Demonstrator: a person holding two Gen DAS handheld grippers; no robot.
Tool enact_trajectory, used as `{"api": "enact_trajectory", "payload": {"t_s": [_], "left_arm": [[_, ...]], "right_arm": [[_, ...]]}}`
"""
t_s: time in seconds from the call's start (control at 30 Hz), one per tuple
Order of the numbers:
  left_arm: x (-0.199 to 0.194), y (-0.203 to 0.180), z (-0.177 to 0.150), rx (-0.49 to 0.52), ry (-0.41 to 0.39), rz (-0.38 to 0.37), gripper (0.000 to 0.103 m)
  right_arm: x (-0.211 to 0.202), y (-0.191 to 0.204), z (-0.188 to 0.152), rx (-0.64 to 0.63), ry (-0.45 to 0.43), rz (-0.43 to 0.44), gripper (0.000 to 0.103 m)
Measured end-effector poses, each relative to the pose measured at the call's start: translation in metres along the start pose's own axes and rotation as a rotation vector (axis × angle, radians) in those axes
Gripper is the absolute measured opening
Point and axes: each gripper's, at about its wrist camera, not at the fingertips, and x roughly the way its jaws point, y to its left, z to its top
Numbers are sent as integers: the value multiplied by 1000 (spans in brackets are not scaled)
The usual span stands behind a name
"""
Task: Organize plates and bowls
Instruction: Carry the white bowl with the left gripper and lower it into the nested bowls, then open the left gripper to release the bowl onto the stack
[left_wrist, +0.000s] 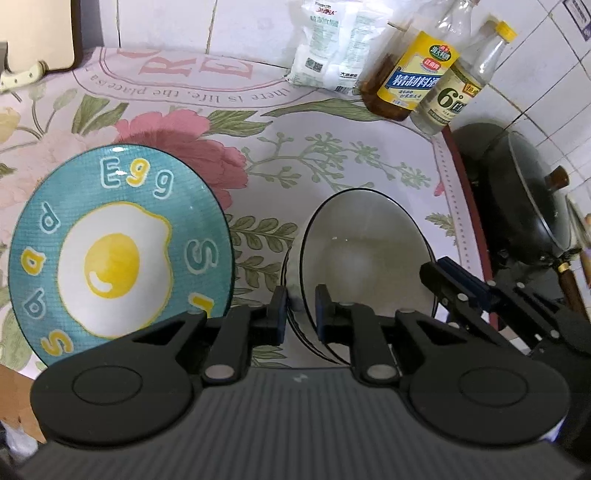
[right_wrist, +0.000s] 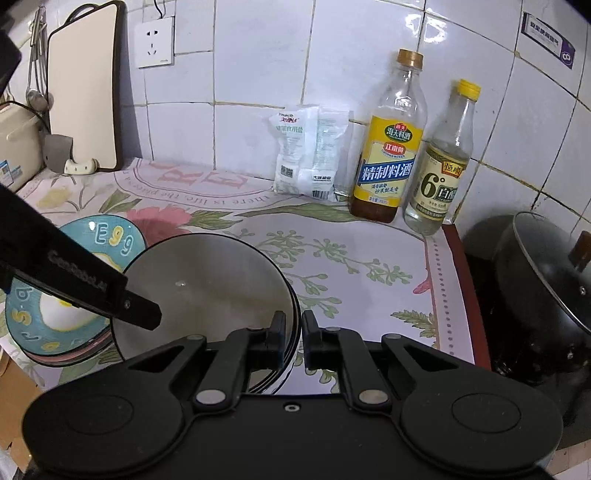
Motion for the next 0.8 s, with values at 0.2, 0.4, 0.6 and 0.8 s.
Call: {"api": "enact_trajectory", "payload": {"t_s": [0.2, 0.4, 0.6, 0.8], "left_arm": [[3, 2, -3, -3, -12, -6, 13], [1, 6, -7, -14, -30, -31, 14], [-9, 1, -13, 11, -67, -36, 30], [-31, -4, -20, 52, -111, -39, 36]], "right_arm": [[3, -2, -2, 13, 0, 15, 12], [3, -4, -6, 47, -12, 25, 13], [-13, -8, -12, 91, -57, 48, 15], [-41, -6, -19, 107, -102, 65, 15]]}}
